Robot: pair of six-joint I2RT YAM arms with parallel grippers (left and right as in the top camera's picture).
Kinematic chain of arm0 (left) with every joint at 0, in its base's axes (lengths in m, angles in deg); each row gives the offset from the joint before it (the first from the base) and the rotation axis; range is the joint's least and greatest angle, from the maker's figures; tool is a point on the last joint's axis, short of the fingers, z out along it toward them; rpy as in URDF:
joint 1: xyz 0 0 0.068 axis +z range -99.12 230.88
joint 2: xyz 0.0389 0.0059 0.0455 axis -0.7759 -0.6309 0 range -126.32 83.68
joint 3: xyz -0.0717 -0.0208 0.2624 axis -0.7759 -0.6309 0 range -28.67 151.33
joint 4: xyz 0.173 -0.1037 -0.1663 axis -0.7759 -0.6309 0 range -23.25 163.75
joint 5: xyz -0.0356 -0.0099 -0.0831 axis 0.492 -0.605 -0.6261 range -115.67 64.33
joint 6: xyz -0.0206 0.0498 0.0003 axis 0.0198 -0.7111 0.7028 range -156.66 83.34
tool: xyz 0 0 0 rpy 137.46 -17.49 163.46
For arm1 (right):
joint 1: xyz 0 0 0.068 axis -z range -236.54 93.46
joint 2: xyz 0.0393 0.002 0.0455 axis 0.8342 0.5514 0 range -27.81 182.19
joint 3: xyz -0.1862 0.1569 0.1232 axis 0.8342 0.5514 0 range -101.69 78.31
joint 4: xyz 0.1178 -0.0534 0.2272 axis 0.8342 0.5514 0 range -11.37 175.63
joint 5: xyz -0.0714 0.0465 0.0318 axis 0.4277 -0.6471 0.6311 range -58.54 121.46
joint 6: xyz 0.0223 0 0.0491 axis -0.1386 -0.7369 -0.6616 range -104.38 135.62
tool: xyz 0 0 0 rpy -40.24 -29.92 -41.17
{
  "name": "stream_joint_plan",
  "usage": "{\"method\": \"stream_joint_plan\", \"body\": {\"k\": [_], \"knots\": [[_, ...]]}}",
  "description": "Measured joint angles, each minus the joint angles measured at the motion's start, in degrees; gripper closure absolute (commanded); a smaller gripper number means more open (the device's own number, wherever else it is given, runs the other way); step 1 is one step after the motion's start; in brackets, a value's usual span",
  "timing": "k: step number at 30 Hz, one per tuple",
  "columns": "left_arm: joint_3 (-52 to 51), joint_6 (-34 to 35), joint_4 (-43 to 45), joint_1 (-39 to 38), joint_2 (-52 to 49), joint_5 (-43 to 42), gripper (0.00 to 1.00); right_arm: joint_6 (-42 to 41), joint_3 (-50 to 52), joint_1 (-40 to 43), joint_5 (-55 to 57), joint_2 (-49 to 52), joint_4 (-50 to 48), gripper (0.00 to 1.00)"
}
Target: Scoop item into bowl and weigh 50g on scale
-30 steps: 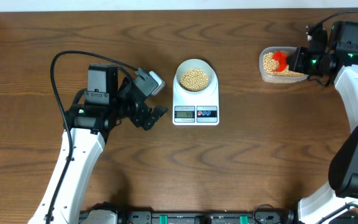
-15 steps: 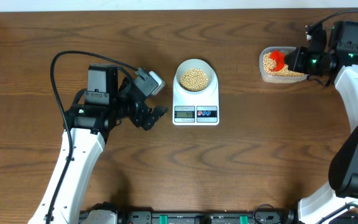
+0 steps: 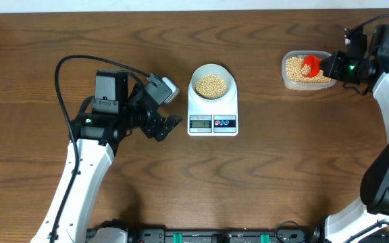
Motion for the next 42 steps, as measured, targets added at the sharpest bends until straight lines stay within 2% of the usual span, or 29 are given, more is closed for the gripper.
{"method": "stream_joint_plan", "body": {"k": [8, 23, 42], "knots": [[0.0, 0.0, 0.0, 0.0, 0.0, 0.0, 0.10, 0.0, 0.0, 0.0, -0.8, -1.8, 0.4, 0.99], [0.0, 0.0, 0.0, 0.0, 0.0, 0.0, 0.10, 0.0, 0.0, -0.9, -13.7, -4.0, -1.8, 0.99], [0.0, 0.0, 0.0, 0.0, 0.0, 0.0, 0.11, 0.2, 0.0, -15.8, -15.7, -4.0, -9.9, 0.99]]}}
